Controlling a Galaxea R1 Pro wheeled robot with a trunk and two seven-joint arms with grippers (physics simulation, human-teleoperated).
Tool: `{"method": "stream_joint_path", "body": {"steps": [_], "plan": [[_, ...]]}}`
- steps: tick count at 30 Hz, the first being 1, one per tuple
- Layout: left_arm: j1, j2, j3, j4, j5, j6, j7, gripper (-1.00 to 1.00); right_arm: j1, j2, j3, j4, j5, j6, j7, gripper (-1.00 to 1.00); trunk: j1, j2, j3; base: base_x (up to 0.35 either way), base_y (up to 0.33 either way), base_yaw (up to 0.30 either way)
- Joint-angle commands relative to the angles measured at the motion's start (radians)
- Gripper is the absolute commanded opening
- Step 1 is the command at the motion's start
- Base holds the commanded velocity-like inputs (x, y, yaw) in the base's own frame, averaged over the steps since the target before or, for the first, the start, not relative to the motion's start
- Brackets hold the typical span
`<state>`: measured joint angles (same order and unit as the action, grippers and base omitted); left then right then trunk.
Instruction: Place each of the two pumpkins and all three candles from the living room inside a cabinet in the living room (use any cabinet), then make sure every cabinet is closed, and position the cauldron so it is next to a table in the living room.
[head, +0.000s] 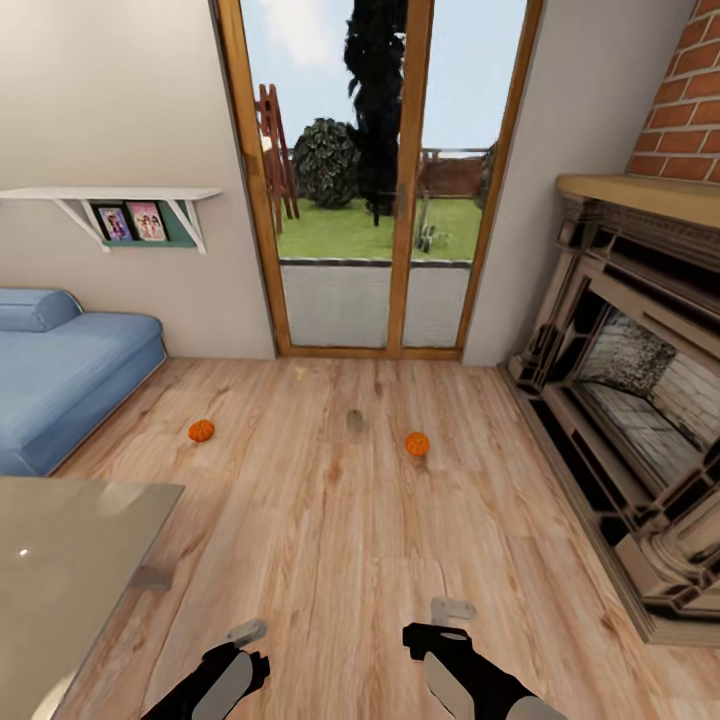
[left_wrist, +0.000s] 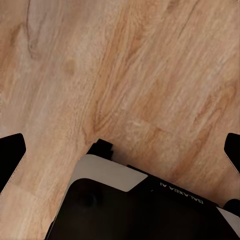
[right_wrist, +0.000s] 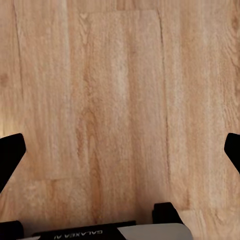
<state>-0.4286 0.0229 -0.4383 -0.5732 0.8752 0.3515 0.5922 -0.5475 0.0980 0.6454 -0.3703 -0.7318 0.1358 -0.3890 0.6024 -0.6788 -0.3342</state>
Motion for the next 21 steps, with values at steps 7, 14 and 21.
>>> {"method": "stream_joint_path", "body": {"steps": [7,14,21], "plan": [[0.022,0.017,-0.018,0.02,-0.002,-0.019,-0.015,1.0,0.0,0.004,0.019,0.014,-0.003,-0.015,-0.008,1.0,0.001,-0.001,-0.001,0.322,0.058,0.0],[0.028,0.02,-0.023,0.052,-0.002,-0.056,-0.042,1.0,0.005,0.002,0.019,0.011,-0.01,-0.043,-0.008,1.0,0.001,-0.001,-0.001,0.325,0.0,0.0],[0.028,0.02,-0.023,0.076,-0.002,-0.096,-0.06,1.0,0.006,0.002,0.019,0.011,-0.011,-0.068,-0.009,1.0,0.001,-0.001,-0.001,0.327,0.0,0.0]]}}
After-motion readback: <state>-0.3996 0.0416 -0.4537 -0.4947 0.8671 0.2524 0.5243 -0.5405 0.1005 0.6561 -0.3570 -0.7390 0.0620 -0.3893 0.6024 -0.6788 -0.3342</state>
